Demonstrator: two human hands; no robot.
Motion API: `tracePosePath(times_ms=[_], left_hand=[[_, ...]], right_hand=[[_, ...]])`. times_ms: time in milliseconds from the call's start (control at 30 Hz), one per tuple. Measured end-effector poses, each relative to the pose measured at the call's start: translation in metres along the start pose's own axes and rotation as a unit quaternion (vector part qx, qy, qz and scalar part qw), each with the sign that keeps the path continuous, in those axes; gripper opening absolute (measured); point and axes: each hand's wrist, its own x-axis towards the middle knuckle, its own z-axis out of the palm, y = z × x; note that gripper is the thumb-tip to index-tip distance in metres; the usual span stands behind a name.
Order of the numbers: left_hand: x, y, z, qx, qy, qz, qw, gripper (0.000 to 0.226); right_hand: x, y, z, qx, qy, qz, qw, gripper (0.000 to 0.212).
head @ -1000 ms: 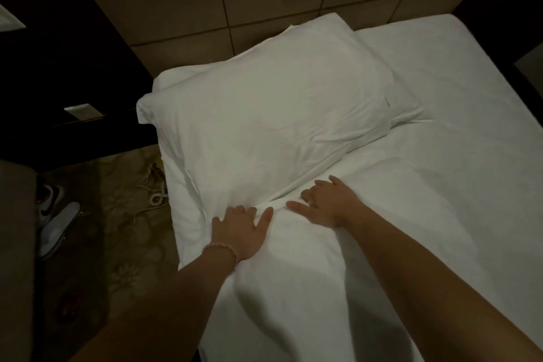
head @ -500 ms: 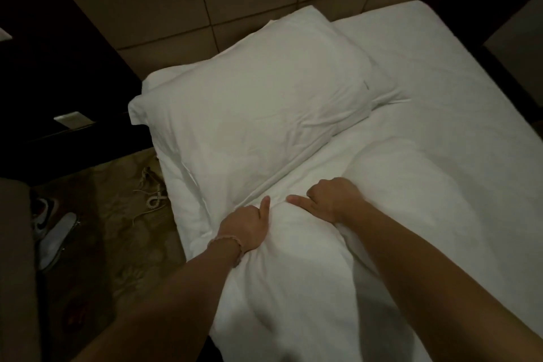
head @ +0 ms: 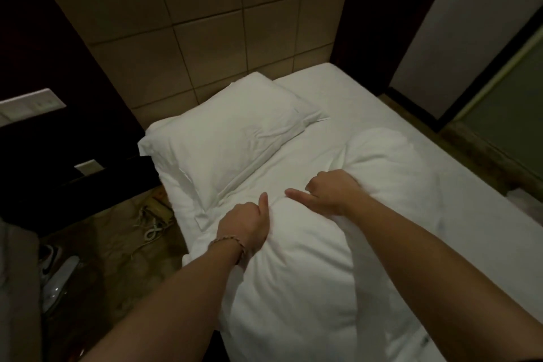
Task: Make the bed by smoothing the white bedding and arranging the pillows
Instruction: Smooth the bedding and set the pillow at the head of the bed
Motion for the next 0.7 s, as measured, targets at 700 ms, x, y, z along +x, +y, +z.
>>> tracePosePath(times_ms=[700], left_hand=[[-0.295,0.158,0.034,-0.001,0.07,0.133,0.989,0.074]], right_hand=[[-0.347,0.026,-0.019,0.047,0.113,0.154,0.981,0.085]])
